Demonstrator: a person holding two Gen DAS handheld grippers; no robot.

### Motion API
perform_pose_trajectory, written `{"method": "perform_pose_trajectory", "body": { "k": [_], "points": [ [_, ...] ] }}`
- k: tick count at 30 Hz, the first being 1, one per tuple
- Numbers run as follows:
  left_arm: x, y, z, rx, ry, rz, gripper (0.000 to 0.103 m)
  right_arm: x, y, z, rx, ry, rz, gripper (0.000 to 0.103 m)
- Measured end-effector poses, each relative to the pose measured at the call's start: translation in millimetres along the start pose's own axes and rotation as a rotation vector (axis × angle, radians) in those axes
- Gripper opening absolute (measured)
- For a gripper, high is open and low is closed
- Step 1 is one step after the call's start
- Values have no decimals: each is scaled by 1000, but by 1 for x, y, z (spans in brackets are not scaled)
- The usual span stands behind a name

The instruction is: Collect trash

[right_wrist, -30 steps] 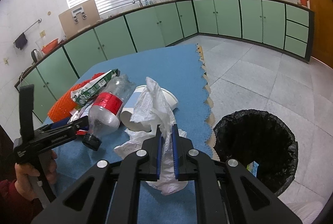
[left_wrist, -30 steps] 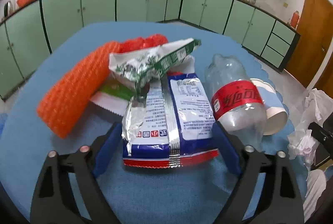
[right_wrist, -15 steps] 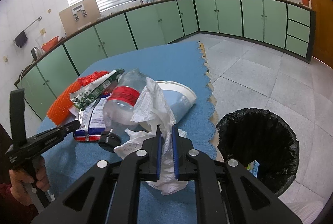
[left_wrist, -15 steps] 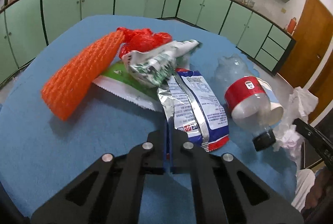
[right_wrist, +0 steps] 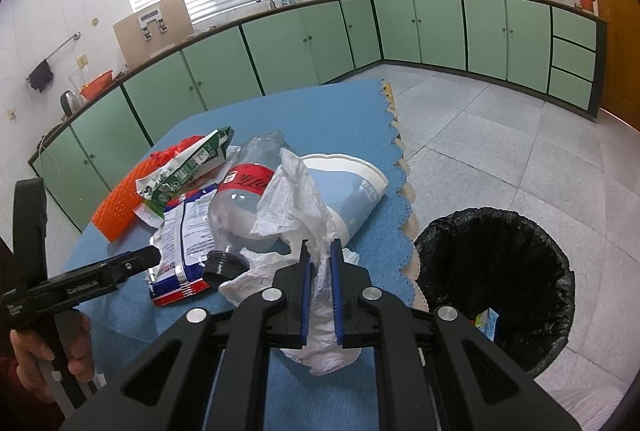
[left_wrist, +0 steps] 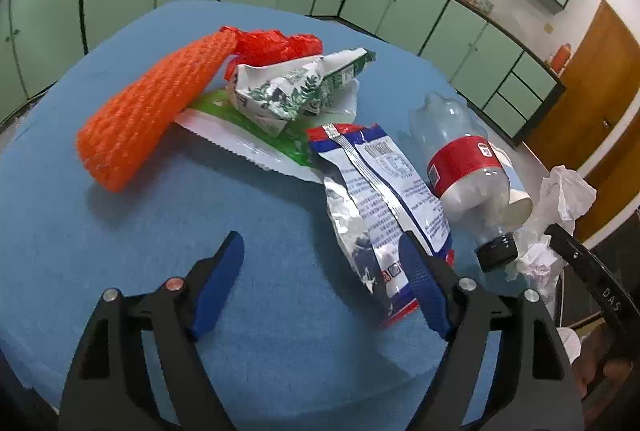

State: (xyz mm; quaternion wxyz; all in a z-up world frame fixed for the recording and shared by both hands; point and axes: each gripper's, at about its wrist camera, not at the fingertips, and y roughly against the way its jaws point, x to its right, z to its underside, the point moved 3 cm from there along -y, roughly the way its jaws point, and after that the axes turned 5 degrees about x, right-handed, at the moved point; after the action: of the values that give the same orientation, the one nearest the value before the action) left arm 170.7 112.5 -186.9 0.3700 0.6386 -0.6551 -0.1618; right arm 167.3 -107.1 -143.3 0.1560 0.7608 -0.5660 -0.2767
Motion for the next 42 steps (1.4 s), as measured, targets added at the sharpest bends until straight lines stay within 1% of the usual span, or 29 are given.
{"method": "perform_pose_trajectory", "body": {
  "k": [3, 6, 8, 9, 11, 13, 14, 15, 16, 17, 18, 23, 27, 31, 36, 42],
  "points": [
    [2, 2, 0, -2, 2, 18, 78, 2, -1, 0, 2, -3, 1, 9],
    [9, -2, 3, -22, 2, 46, 77, 2, -3, 1, -1, -4, 2, 9],
    [12, -7, 4, -34, -16, 51, 71, 2, -4, 1, -4, -1, 2, 9],
    [14, -10, 5, -40, -22, 51, 64, 2, -5, 2, -7, 3, 3, 9],
    [15, -11, 4, -32, -29, 47, 55, 2, -6, 2, -13, 2, 1, 9],
    [15, -12, 4, -33, -31, 45, 35, 2, -7, 3, -19, 3, -2, 9],
    [16, -12, 4, -29, -37, 39, 28, 2, -9, 3, -23, 5, -3, 9],
    [18, -12, 5, -28, -42, 32, 12, 2, -10, 4, -28, 5, -4, 9],
    [18, -12, 5, -25, -49, 18, 4, 2, -11, 4, -30, 4, -5, 9],
    [17, -12, 5, -20, -51, 13, 3, 2, -12, 4, -31, 2, -7, 9],
    [17, -11, 5, -14, -52, 8, 0, 2, -13, 4, -32, 2, -8, 9],
    [12, -2, 0, 20, -62, -6, 0, 1, -12, 5, -30, 8, -6, 9],
    [15, 12, -8, 73, -82, -18, 0, 1, -9, 3, -21, 8, -5, 9],
    [15, 22, -14, 94, -83, -14, 0, 0, -5, 1, -8, 11, -8, 9],
    [12, 44, -20, 148, -98, -19, 0, -2, 4, -5, 15, 15, -17, 9],
    [22, 63, -30, 204, -113, -7, 0, -5, 16, -15, 43, 23, -18, 9]
  ]
}}
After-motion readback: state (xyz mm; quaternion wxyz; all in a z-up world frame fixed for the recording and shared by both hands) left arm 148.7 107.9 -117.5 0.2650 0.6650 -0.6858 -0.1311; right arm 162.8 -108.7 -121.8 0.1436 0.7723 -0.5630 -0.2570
